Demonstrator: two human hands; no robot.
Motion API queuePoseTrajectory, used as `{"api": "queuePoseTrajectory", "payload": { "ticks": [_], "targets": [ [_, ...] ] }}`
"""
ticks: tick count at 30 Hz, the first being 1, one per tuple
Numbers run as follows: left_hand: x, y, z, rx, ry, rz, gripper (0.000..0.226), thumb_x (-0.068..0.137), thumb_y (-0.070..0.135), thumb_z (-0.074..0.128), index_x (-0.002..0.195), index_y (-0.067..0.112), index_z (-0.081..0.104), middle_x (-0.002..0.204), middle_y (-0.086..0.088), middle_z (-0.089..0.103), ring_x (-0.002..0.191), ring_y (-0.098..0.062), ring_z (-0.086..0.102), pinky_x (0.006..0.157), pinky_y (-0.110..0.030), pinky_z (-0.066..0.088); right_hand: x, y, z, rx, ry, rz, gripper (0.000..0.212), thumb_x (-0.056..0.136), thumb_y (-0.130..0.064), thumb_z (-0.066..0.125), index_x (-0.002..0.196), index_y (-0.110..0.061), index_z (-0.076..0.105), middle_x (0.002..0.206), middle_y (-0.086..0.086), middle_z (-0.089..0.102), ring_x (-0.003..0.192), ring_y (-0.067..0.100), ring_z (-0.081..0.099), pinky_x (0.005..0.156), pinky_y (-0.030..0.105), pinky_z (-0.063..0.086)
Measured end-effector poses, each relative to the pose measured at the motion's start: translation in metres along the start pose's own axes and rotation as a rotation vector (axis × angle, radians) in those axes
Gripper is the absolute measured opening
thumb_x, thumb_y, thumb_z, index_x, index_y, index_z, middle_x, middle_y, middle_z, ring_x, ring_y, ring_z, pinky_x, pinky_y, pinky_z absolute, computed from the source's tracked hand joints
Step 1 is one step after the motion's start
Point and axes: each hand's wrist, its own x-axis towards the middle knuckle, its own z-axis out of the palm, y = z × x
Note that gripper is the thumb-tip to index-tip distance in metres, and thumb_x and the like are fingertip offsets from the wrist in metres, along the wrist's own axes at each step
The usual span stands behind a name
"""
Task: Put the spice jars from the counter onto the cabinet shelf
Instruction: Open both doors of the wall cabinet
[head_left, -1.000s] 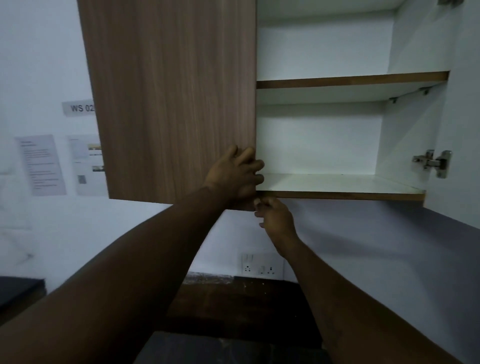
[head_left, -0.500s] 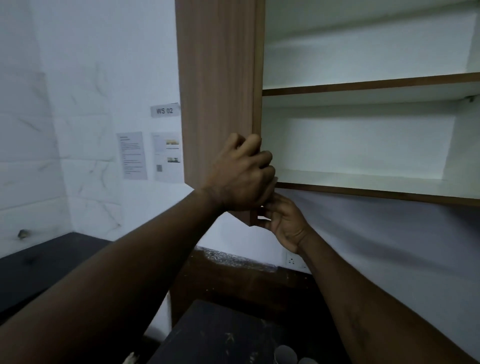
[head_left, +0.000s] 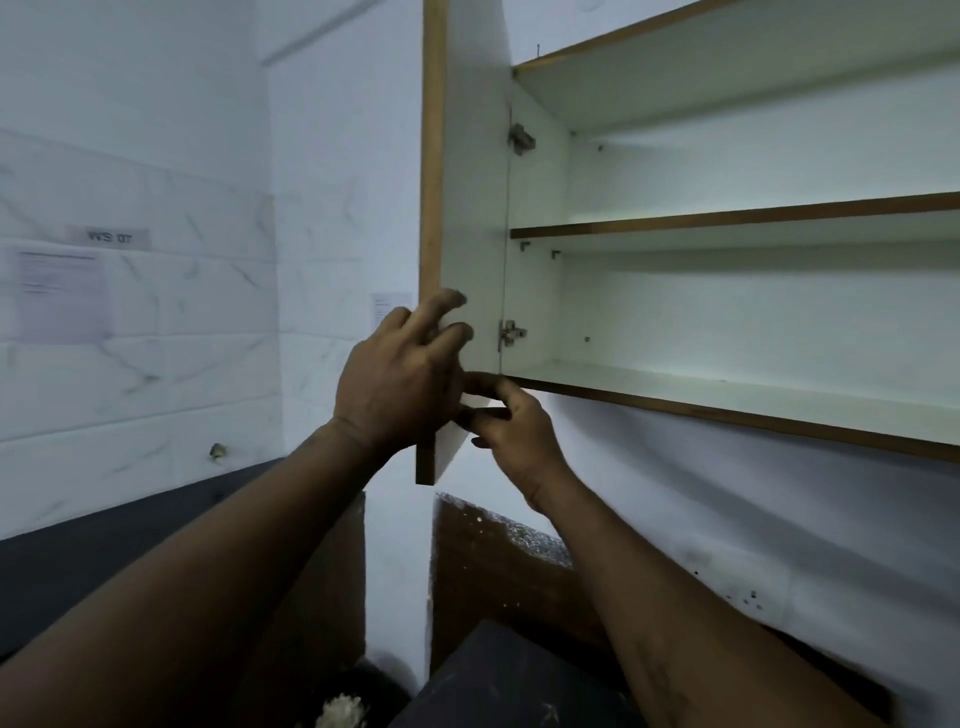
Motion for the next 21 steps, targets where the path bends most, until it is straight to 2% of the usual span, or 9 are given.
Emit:
{"api": "queuePoseTrajectory", "payload": {
  "ticks": [3,4,7,10,14,18,21],
  "targets": [
    [-0.012,-0.029,-0.006,-0.013,-0.032,-0.08,0.024,0.089,0.011,0.057,0.111,0.009,0.068,0.14,-0.011,0.052,0.083,-0.031,0.061,0.056,-0.041,0.053,0.008,-0.001,0.036,-0.145,0.0,-0.05,0.047,0.086,-0.036,0.08,0.131,-0.033,0.065,0.125,-0.018,0.069,0.1,0.004,0.068,0.08,0.016,0.053],
    [-0.016,-0.039,-0.006,0.008,-0.045,-0.101,0.025,0.088,0.01,0.059,0.111,0.009,0.068,0.14,-0.011,0.05,0.083,-0.032,0.061,0.057,-0.041,0.053,0.012,-0.001,0.047,-0.192,-0.003,-0.057,0.05,0.086,-0.038,0.08,0.133,-0.033,0.064,0.128,-0.017,0.068,0.102,0.005,0.068,0.082,0.017,0.054],
    [-0.028,-0.061,-0.003,0.11,-0.106,-0.199,0.032,0.087,0.015,0.062,0.118,0.011,0.067,0.148,-0.009,0.042,0.091,-0.036,0.057,0.058,-0.038,0.052,0.026,-0.002,0.076,-0.304,-0.02,-0.058,0.055,0.086,-0.041,0.077,0.138,-0.034,0.06,0.137,-0.013,0.063,0.109,0.013,0.067,0.094,0.032,0.057],
    [-0.04,-0.076,0.004,0.167,-0.159,-0.3,0.042,0.08,0.015,0.069,0.122,0.014,0.066,0.154,-0.008,0.033,0.094,-0.041,0.053,0.057,-0.036,0.051,0.04,-0.003,0.101,-0.426,-0.05,-0.095,0.057,0.086,-0.039,0.072,0.141,-0.033,0.056,0.141,-0.008,0.061,0.119,0.021,0.063,0.1,0.041,0.056],
    [-0.054,-0.108,0.009,0.147,-0.226,-0.337,0.053,0.072,0.013,0.077,0.124,0.017,0.067,0.159,-0.007,0.025,0.097,-0.046,0.052,0.06,-0.041,0.056,0.057,0.002,0.131,-0.558,-0.068,-0.128,0.061,0.088,-0.039,0.068,0.146,-0.034,0.05,0.145,-0.005,0.057,0.125,0.024,0.06,0.105,0.041,0.052],
    [-0.066,-0.143,0.014,0.123,-0.311,-0.323,0.067,0.069,0.012,0.081,0.132,0.022,0.061,0.165,-0.004,0.015,0.101,-0.047,0.053,0.062,-0.042,0.057,0.067,0.01,0.154,-0.655,-0.138,-0.119,0.071,0.09,-0.034,0.068,0.155,-0.031,0.038,0.157,-0.003,0.044,0.138,0.027,0.049,0.11,0.041,0.044],
    [-0.074,-0.163,0.017,0.107,-0.364,-0.292,0.073,0.069,0.013,0.084,0.136,0.023,0.058,0.168,-0.004,0.01,0.096,-0.045,0.055,0.063,-0.044,0.057,0.072,0.012,0.167,-0.671,-0.138,-0.116,0.069,0.092,-0.027,0.066,0.156,-0.027,0.039,0.159,-0.002,0.042,0.141,0.027,0.047,0.112,0.042,0.043]
  ]
}}
